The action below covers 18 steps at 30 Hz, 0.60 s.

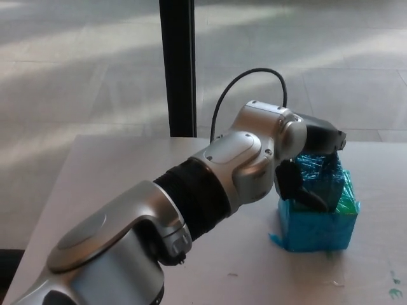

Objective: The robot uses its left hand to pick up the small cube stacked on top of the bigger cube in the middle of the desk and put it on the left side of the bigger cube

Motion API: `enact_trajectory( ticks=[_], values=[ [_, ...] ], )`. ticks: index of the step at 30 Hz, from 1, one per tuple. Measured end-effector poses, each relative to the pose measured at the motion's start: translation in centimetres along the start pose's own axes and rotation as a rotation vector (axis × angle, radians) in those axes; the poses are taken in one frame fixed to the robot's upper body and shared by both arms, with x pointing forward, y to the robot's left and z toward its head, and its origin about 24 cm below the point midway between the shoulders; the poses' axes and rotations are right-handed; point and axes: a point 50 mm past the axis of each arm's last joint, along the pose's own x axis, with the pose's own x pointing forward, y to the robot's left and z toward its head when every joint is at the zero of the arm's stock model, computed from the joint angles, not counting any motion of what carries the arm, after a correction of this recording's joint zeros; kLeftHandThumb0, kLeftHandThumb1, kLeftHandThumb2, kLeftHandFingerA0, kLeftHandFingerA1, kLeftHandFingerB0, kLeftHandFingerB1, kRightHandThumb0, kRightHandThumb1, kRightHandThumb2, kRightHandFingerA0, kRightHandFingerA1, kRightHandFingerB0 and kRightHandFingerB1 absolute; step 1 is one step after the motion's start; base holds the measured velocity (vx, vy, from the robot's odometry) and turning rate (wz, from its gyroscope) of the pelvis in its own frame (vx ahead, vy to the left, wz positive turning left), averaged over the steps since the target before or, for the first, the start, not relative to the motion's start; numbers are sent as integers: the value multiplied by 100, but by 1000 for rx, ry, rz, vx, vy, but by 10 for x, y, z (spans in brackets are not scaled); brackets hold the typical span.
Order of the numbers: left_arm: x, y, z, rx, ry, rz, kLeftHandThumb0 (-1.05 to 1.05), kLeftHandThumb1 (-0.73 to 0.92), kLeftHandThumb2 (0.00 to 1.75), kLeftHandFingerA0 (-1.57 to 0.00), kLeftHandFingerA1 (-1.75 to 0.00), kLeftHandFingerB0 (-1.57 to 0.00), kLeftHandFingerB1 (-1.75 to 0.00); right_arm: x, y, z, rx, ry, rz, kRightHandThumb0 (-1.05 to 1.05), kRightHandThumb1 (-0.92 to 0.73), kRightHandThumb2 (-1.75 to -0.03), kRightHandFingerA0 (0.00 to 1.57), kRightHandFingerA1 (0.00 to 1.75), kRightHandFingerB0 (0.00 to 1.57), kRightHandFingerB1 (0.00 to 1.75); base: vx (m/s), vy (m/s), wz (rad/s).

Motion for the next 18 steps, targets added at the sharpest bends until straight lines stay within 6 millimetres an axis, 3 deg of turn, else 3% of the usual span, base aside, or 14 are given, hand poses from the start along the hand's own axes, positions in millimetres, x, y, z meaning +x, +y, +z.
enact_trajectory(
  ticks=[1,2,3,4,5,6,7,8,9,10,13,16,17,18],
  values=[
    [1,-2,-1,-19,-4,2,-87,44,87,-21,-63,-5,-30,0,0,0,-2,0,1,-79,-61,-67,52,100,43,75,0,0,0],
    [2,-4,-1,-41,-12,9,-40,18,87,-11,-56,0,-51,0,0,1,-4,-2,0,-78,-61,-68,50,101,43,76,0,0,0],
    [2,-6,-1,-67,-23,19,-40,18,87,-11,-56,0,-51,0,0,2,-5,-7,-1,-78,-61,-68,50,101,43,76,0,0,0],
    [3,-7,-1,-75,-25,22,-80,43,82,-26,-64,-9,-42,0,0,3,-5,-9,-2,-81,-45,-97,54,92,42,74,0,0,0],
    [4,-11,-3,-118,-39,40,-76,42,79,-23,-62,-14,-42,0,0,4,-7,-12,-3,-79,-62,-68,49,100,43,76,0,0,0],
    [5,-15,-4,-154,-50,50,-76,44,84,-25,-63,-12,-43,0,0,4,-7,-13,-3,-81,-62,-68,50,100,43,77,0,0,0],
    [6,-18,-5,-187,-59,61,-76,58,59,-28,-63,-20,-37,0,0,4,-7,-12,-3,-78,-46,-104,56,91,43,74,0,0,0],
    [7,-21,-5,-219,-71,76,-76,45,82,-25,-61,-20,-46,0,0,4,-6,-11,-3,-82,-44,-96,55,92,43,75,0,0,0],
    [8,-24,-5,-248,-82,89,-74,46,86,-32,-65,-20,-48,0,0,4,-6,-11,-2,-81,-62,-68,52,101,45,77,0,0,0],
    [9,-28,-5,-286,-94,109,-70,65,60,-50,-101,-28,-50,0,0,4,-7,-10,-1,-82,-62,-67,53,100,44,76,0,0,0],
    [12,-35,-3,-334,-114,155,-58,65,59,-66,-108,-34,-57,1,0,5,-8,-11,1,-80,-61,-67,52,101,45,76,0,0,0],
    [14,-41,1,-383,-132,204,-49,70,61,-67,-118,-36,-73,1,1,5,-9,-12,2,-81,-62,-68,56,101,46,77,0,0,0],
    [14,-42,2,-396,-137,218,-45,55,98,-74,-102,-39,-73,1,1,5,-10,-12,3,-82,-62,-69,55,102,46,78,0,0,0],
    [15,-43,2,-404,-139,228,-39,72,61,-71,-136,-36,-83,1,1,5,-11,-12,3,-82,-62,-69,54,102,45,78,0,0,0]
  ],
)
